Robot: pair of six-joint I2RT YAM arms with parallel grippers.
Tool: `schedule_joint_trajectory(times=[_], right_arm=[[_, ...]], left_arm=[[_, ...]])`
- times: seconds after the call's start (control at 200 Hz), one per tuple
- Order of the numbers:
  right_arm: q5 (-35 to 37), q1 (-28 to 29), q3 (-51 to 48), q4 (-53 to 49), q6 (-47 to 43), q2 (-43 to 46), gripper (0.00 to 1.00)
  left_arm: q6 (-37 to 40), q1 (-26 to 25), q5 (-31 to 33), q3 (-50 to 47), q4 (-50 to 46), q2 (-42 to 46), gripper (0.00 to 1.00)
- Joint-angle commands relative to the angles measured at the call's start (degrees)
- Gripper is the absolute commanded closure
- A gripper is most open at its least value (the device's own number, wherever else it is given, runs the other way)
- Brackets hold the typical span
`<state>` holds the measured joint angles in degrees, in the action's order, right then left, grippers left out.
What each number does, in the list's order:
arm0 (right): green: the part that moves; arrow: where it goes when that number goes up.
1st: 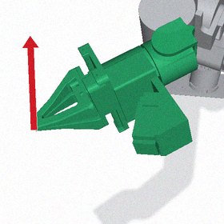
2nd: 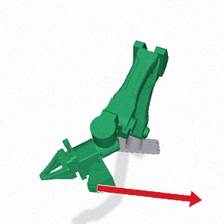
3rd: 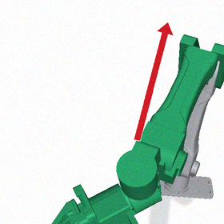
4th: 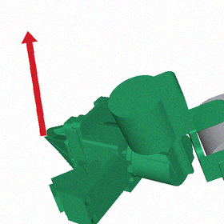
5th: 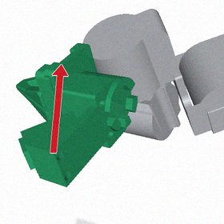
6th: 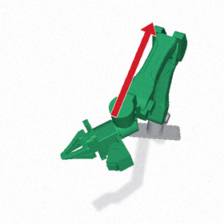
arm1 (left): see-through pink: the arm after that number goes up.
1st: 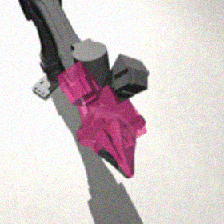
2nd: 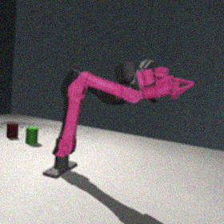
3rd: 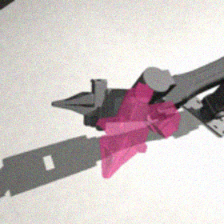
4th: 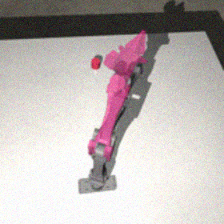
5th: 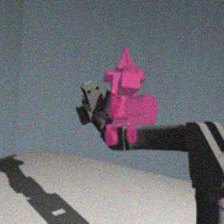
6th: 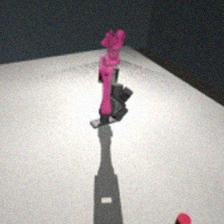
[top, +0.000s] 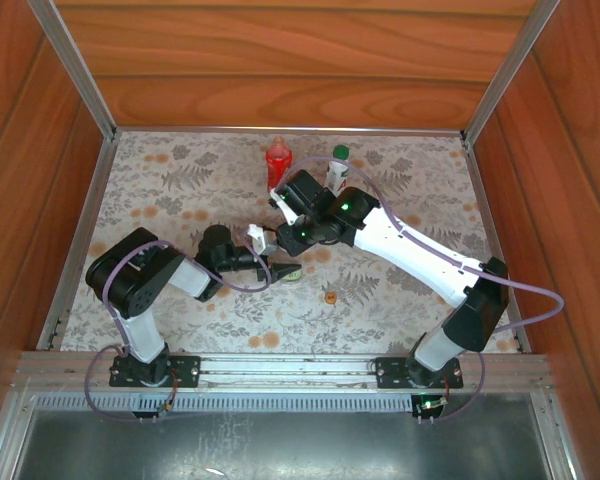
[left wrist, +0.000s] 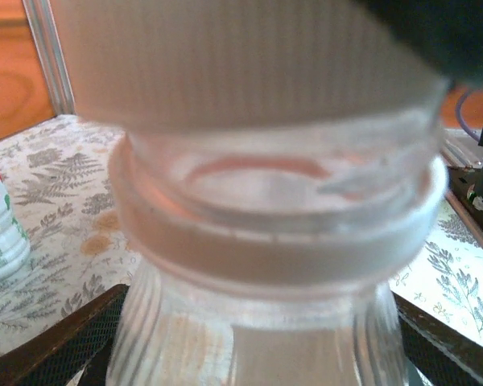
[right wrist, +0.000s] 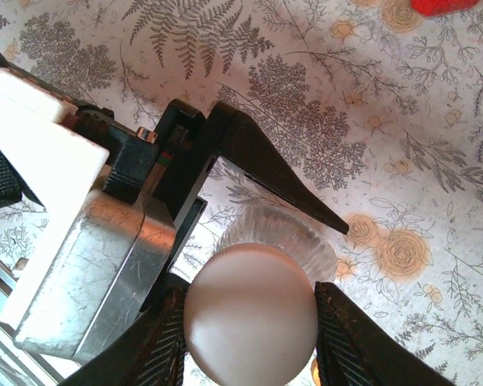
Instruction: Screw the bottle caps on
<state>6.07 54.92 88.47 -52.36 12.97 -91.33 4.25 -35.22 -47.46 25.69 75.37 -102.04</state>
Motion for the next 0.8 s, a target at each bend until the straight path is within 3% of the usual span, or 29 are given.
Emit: schedule_joint_trajectory(times=[0.0, 0.265, 0.56, 0.794], right_arm=[[2.0, 0.5, -1.6, -4.5, 1.3, -0.9, 0.6], [2.3, 0.4, -1.9, -4.4, 1.4, -0.3, 0.6], [1.1, 0.4, -1.5, -3.7, -0.2, -0.1, 0.59], [0.2, 0.9, -1.3, -2.6, -2.3, -0.1, 0.57]], left_arm=[[0.7, 0.4, 0.5, -1.0, -0.1, 0.8, 0.24], [1.0, 0.5, 1.0, -1.7, -0.1, 1.6, 0.26], [1.0, 0.4, 0.4, -1.3, -0.1, 0.8, 0.4], [1.2, 0.5, 0.1, -1.0, -0.1, 0.4, 0.41]])
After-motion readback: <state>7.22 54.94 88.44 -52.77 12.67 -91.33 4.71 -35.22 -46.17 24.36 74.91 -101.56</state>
